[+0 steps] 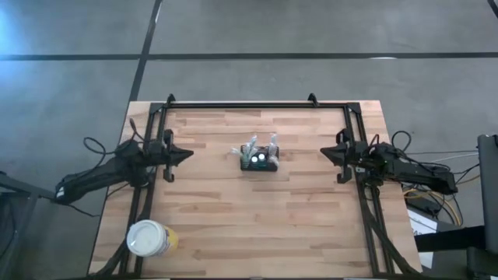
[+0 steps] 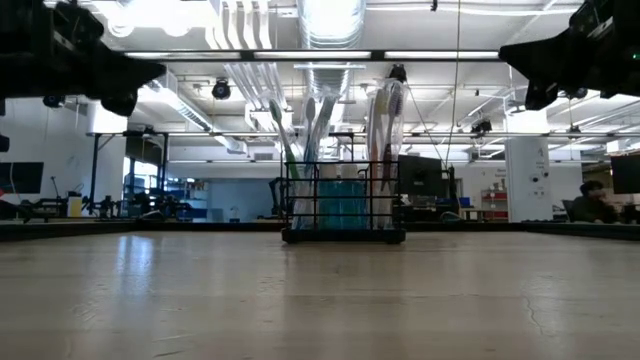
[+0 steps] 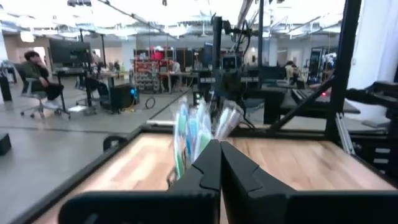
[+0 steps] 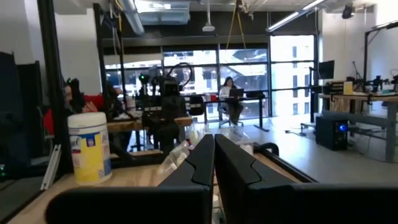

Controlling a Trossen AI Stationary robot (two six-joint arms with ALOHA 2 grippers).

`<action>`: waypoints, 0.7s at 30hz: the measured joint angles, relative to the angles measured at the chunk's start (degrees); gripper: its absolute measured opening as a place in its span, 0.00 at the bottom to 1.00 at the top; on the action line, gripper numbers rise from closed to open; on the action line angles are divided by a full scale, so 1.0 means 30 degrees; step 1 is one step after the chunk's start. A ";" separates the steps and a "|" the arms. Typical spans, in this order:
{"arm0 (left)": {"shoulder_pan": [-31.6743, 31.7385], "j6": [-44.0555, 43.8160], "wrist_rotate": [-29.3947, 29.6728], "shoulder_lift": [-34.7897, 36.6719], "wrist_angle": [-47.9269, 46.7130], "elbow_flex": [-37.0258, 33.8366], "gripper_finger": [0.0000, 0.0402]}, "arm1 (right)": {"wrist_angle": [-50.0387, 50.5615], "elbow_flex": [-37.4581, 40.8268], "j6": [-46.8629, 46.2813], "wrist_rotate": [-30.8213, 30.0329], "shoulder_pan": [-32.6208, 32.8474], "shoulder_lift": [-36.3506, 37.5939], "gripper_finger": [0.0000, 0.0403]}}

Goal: Pick & Place toothbrushing station
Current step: Return to Home Position

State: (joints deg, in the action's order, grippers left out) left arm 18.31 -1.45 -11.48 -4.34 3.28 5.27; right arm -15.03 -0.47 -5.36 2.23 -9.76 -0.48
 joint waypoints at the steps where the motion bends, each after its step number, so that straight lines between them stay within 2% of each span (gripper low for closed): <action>1: 0.0000 -0.0161 -0.0029 0.0329 -0.0029 -0.0335 0.00 | 0.0074 -0.0007 0.0020 -0.0020 0.0000 -0.0046 0.02; 5: 0.0000 -0.0600 -0.0093 0.1423 -0.0033 -0.1588 0.00 | 0.0239 -0.0007 0.0031 -0.0012 0.0000 -0.0120 0.02; 21: 0.0000 -0.0182 -0.0370 0.1415 0.0252 -0.1601 0.00 | 0.0532 -0.0007 0.0187 0.0279 0.0000 -0.0107 0.02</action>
State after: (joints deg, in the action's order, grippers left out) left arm 18.31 -2.00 -12.59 -0.10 4.03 0.47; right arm -13.43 -0.49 -4.80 3.07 -9.76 -0.80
